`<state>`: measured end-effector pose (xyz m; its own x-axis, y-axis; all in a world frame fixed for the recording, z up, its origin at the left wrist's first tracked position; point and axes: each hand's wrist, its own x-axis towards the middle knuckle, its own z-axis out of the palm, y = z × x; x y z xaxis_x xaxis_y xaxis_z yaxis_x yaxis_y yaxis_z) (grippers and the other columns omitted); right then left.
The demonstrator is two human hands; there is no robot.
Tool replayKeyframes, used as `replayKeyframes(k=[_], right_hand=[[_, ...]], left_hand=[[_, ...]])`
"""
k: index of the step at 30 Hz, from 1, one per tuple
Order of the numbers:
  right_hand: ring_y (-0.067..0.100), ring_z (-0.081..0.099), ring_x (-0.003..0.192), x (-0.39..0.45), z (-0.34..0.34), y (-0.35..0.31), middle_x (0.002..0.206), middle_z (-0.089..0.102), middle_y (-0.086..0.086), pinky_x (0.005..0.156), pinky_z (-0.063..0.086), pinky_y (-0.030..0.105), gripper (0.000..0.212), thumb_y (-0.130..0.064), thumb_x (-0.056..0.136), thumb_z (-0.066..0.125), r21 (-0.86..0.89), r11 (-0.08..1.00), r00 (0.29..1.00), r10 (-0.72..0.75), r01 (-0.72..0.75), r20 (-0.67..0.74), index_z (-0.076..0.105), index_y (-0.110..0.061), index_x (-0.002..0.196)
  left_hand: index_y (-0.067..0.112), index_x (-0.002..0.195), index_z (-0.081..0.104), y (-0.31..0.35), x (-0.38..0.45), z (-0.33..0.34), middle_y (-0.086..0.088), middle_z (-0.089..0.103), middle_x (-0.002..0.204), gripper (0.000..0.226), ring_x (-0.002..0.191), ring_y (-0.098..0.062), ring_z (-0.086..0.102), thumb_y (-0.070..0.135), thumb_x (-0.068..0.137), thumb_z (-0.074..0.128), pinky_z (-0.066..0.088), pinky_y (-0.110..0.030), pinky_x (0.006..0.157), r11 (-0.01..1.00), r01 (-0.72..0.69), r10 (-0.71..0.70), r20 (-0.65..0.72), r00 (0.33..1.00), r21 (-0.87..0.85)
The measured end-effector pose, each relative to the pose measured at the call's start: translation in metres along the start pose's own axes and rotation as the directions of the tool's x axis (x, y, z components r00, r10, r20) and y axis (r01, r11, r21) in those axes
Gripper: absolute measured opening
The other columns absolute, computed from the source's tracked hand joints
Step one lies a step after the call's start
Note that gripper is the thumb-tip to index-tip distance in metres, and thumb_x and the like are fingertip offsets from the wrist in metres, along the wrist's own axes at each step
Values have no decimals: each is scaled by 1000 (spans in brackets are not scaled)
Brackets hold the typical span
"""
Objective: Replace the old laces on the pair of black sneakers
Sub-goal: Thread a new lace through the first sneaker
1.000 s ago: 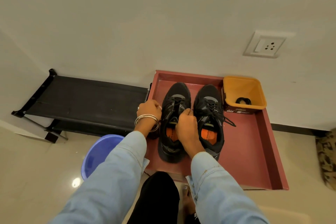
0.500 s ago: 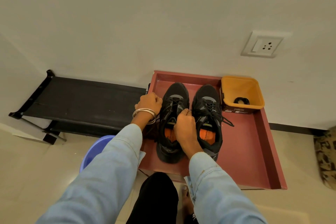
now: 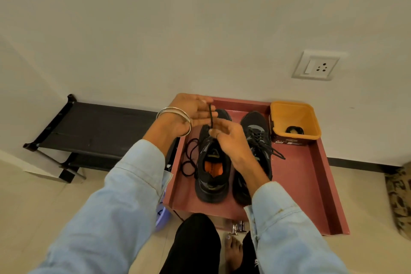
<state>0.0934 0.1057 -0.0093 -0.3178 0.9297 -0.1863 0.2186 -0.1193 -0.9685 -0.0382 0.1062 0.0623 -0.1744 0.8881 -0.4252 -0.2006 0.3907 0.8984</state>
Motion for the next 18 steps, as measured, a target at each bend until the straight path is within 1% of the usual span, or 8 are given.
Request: replayKeyframes(k=[2,3,8,11,12,14,16,18], right_hand=[[12,66,96,-6,-1,-20,98,72,4,79,50,19,17,-5,94,55,289,955,993,26,-60,119,69,-10,102],[12,68,85,-9,-3,-26,88,73,3,72,48,19,14,-8,94,55,301,950,990,43,-82,135,69,-11,95],[12,53,55,-8,-30,-33,65,62,5,54,46,20,16,-9,94,57,152,984,992,106,-93,-75,71,-2,92],[6,47,46,-6,-55,-35,57,57,0,49,41,18,19,-17,92,63,98,993,971,92,-71,-221,70,-7,78],[2,46,43,-6,-61,-38,53,57,-4,50,41,19,21,-19,92,63,93,994,965,82,-60,-250,71,-6,79],[-2,44,40,-3,-67,-40,45,54,-12,51,40,21,25,-22,93,63,78,996,959,63,-43,-275,71,-1,84],[-1,44,40,0,-64,-42,44,52,-12,51,40,23,29,-25,93,62,33,998,962,52,-45,-269,71,0,83],[5,45,43,5,-55,-42,48,52,-7,49,40,24,30,-29,92,63,-27,998,970,47,-55,-240,71,-5,75]], left_hand=[[-3,110,62,2,-1,3,-22,66,102,24,95,-32,68,-7,93,45,58,-35,79,992,16,-14,22,1000,-122],[-5,112,61,2,0,4,-22,66,101,26,94,-31,67,-9,93,43,58,-33,79,984,13,-11,9,1000,-175],[-7,120,54,-6,14,-9,-17,60,104,38,97,-25,63,-21,86,42,53,-31,87,880,-103,2,-212,977,-463],[-1,126,53,-21,27,-22,-13,60,106,44,103,-24,61,-19,86,46,52,-31,90,883,-140,-32,-353,935,-449],[2,126,54,-27,31,-26,-12,61,104,44,100,-24,61,-16,86,47,53,-32,89,926,-108,-37,-372,928,-361],[9,124,58,-39,33,-31,-14,63,112,44,102,-28,62,-7,84,54,52,-39,93,999,12,2,-375,927,34],[17,124,60,-47,28,-25,-12,62,120,41,111,-31,59,6,84,63,48,-40,98,890,56,96,-306,947,452],[27,122,63,-48,23,-13,-7,61,123,40,114,-24,57,16,84,68,44,-34,100,758,-123,279,-148,949,640]])
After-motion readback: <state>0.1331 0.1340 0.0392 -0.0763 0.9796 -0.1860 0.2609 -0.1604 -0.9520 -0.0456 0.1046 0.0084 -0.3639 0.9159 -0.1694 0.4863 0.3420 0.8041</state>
